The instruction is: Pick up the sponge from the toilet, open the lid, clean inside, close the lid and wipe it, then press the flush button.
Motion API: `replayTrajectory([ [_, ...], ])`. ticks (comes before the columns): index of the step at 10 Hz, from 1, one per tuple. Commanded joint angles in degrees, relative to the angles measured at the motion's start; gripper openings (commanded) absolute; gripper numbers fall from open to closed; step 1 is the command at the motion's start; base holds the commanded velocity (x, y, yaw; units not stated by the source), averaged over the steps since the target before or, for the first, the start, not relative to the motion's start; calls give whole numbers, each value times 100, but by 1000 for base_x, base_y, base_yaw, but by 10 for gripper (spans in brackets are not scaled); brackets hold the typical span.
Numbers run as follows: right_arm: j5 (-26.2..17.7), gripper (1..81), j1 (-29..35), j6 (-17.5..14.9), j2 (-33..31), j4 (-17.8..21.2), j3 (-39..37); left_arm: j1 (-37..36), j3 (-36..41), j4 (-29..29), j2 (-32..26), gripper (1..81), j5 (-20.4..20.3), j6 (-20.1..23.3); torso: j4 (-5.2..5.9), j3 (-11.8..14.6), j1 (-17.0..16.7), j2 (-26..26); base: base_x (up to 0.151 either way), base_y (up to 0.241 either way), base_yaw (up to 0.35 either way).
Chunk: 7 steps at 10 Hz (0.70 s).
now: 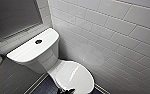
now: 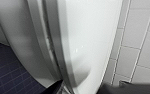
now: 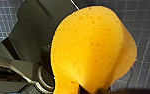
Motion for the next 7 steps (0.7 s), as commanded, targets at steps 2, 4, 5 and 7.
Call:
replayTrajectory([
  [2,-438,10,-137,-17,-328,11,157,-530,-106,99,32,811,128,-27,0,0,0,0,0,0,0],
  [4,-377,10,-145,-17,-337,11,209,-582,-185,108,58,811,128,-19,0,0,0,0,0,0,0],
  [5,-377,10,-138,-17,-337,11,253,-618,-229,99,85,811,128,-19,0,-2,0,0,0,0,0],
  [7,-377,10,-145,-17,-337,11,271,-687,-264,108,154,811,137,-19,0,-2,0,0,0,0,0],
])
